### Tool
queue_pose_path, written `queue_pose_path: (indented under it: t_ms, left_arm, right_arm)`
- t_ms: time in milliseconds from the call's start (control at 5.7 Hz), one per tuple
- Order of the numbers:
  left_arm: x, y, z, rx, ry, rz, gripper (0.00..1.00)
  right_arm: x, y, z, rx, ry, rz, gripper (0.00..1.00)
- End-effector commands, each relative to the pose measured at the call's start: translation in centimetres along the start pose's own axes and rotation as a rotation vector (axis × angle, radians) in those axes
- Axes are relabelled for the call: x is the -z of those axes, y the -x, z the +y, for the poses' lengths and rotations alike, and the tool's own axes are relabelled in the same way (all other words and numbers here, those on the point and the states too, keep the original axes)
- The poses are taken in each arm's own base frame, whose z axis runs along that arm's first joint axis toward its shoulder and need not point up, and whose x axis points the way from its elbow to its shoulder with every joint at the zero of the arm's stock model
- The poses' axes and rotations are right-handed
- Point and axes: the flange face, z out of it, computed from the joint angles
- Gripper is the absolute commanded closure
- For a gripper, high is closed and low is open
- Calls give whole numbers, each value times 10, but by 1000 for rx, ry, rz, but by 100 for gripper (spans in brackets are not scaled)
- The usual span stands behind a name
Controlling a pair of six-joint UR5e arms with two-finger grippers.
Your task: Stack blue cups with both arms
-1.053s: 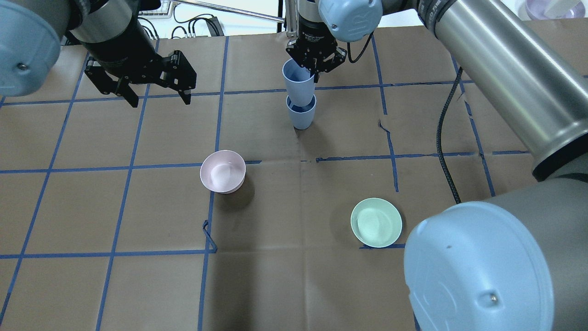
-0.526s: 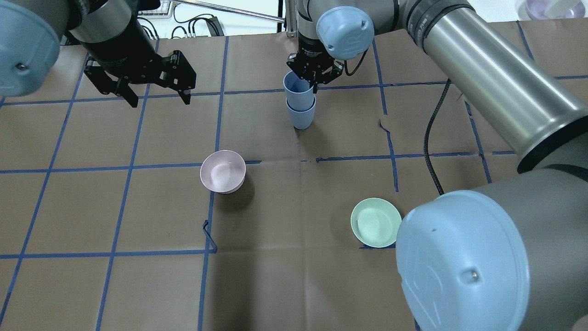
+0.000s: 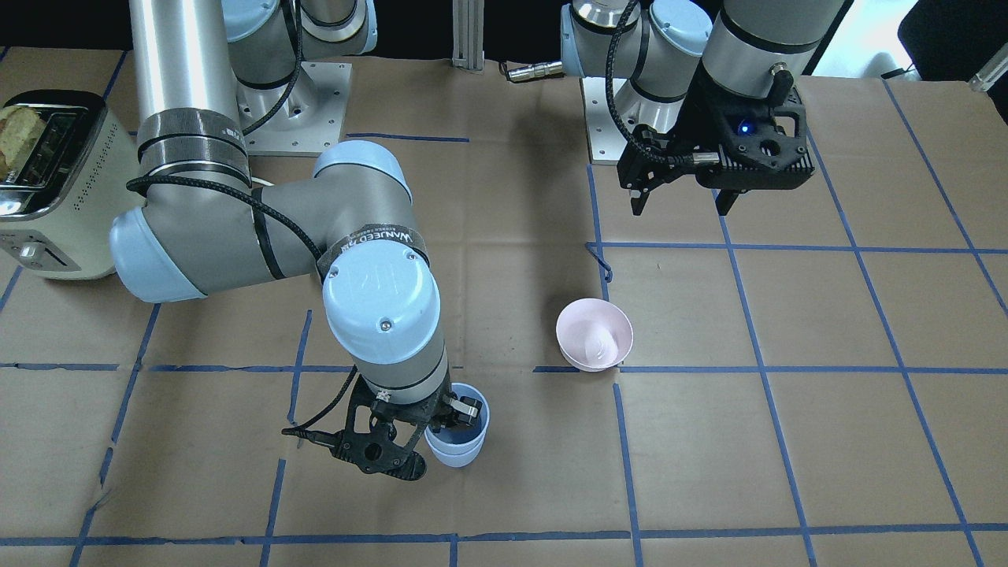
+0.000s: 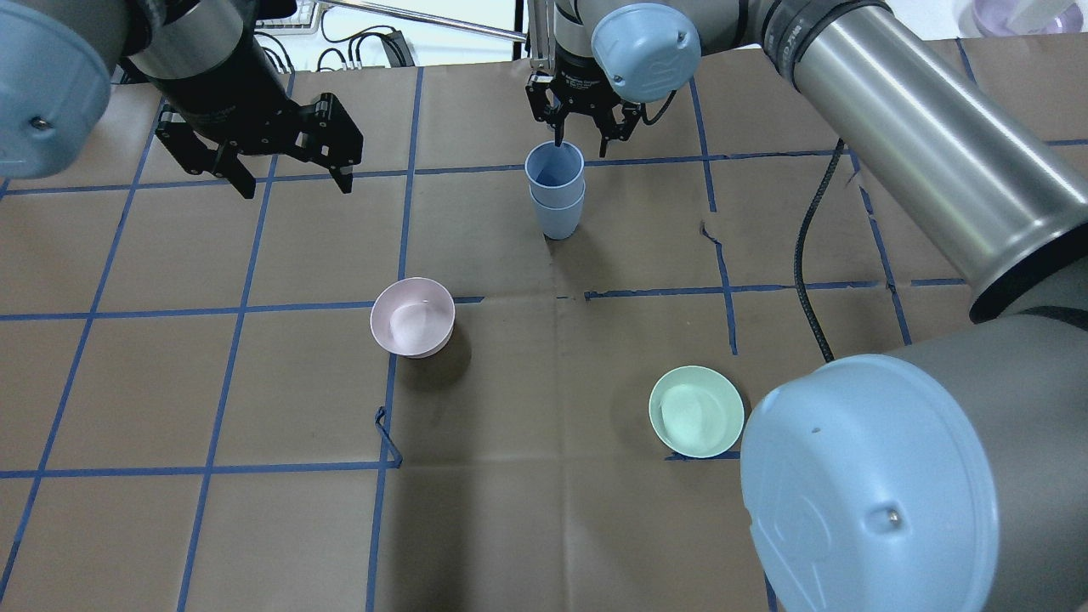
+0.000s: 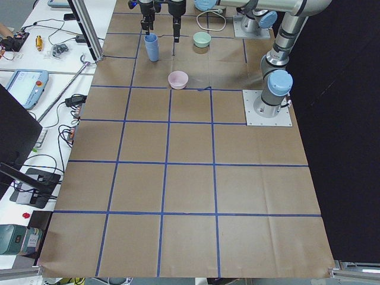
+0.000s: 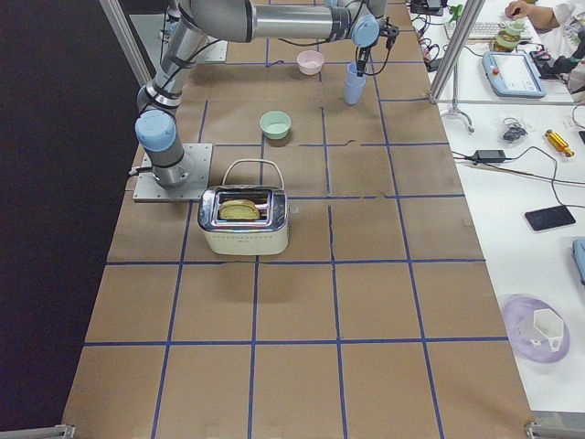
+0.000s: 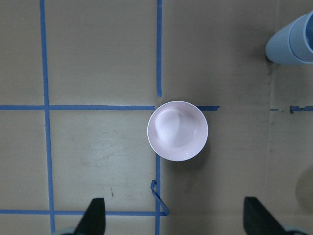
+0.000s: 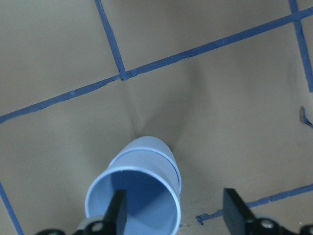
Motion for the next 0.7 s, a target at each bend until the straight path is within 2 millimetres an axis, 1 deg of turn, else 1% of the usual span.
queue_pose_path:
  t_ms: [0,175,351,526]
  left_arm:
    - [-1,-1,0,-1,2,0,1]
    - [-1,-1,0,-1,3,0,1]
    - [-1,-1,0,-1,3,0,1]
    - [-1,-1,0,-1,3,0,1]
  right_arm:
    - [67,-29,22,13,19,16,0]
    - [94,-75,25,59,73,51,0]
    - [121,-130,34,112,105,62,0]
    - [137,-182,61,150,115,62,0]
